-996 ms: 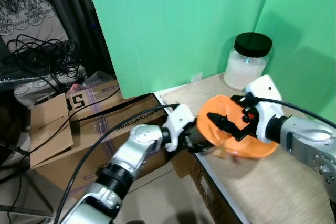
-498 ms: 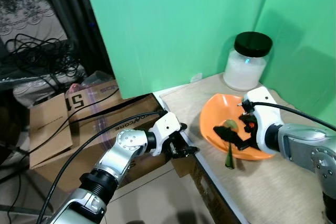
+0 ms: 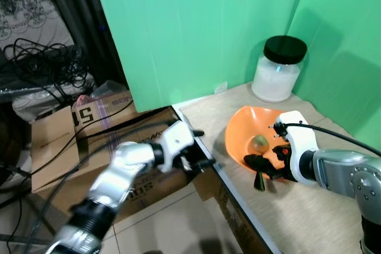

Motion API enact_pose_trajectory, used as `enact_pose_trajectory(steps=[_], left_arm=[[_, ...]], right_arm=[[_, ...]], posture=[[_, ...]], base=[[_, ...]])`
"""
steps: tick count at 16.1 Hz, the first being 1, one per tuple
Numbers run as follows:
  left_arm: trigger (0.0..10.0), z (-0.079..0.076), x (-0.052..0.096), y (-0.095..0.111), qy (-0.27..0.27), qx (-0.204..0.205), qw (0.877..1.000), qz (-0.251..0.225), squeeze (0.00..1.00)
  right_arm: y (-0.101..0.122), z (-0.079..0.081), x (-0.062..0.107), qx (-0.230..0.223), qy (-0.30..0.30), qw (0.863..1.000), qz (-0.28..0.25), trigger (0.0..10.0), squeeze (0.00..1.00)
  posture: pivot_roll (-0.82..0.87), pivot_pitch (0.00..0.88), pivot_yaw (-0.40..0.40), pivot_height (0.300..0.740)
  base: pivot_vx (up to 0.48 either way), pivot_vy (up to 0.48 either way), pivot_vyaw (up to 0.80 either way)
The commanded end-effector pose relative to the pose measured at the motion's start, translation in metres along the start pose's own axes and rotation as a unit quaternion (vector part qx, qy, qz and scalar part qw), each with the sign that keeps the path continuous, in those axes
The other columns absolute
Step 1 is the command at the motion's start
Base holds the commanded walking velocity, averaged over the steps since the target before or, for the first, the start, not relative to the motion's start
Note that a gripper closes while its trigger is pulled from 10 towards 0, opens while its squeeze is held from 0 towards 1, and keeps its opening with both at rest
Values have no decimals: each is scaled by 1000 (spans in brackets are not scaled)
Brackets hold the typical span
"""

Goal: Setting the table

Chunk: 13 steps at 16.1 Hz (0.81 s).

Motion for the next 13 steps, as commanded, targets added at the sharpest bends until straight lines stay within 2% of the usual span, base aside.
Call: enact_pose_trajectory(steps=[1,2,3,6,13], left_arm=[[10000,-2,5,7,-8,-1,1000,-8,0],[10000,-5,9,10,-13,-5,1000,-9,0],[10000,-8,11,13,-17,-9,1000,-10,0],[10000,-19,19,31,-37,-18,999,-11,0],[10000,-21,27,39,-36,-21,999,1,0]], right_arm=[[-3,0,-2,-4,1,1000,9,1922,0],[-4,0,-2,-5,0,1000,11,275,0],[-4,0,-3,-4,-2,1000,13,0,0],[-6,-1,-5,2,-4,1000,29,0,0],[-8,-2,-8,13,-7,999,47,0,0]], posture=[[-6,0,35,740],[-4,0,34,740],[-5,0,33,740],[5,0,25,740],[14,0,21,740]], base=[[0,0,0],[0,0,0],[0,0,0],[0,0,0],[0,0,0]])
Point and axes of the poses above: a point about 5 cm out from each wrist's last joint towards the gripper, its own x axis pointing back from the gripper into the wrist, its own y axis along the axis of the wrist's last joint, z = x × y, the point moved 4 cm from there along -x, pointing out of the wrist towards the gripper, and after that the axes turned 1 degree about -x, right-handed, at the moved point
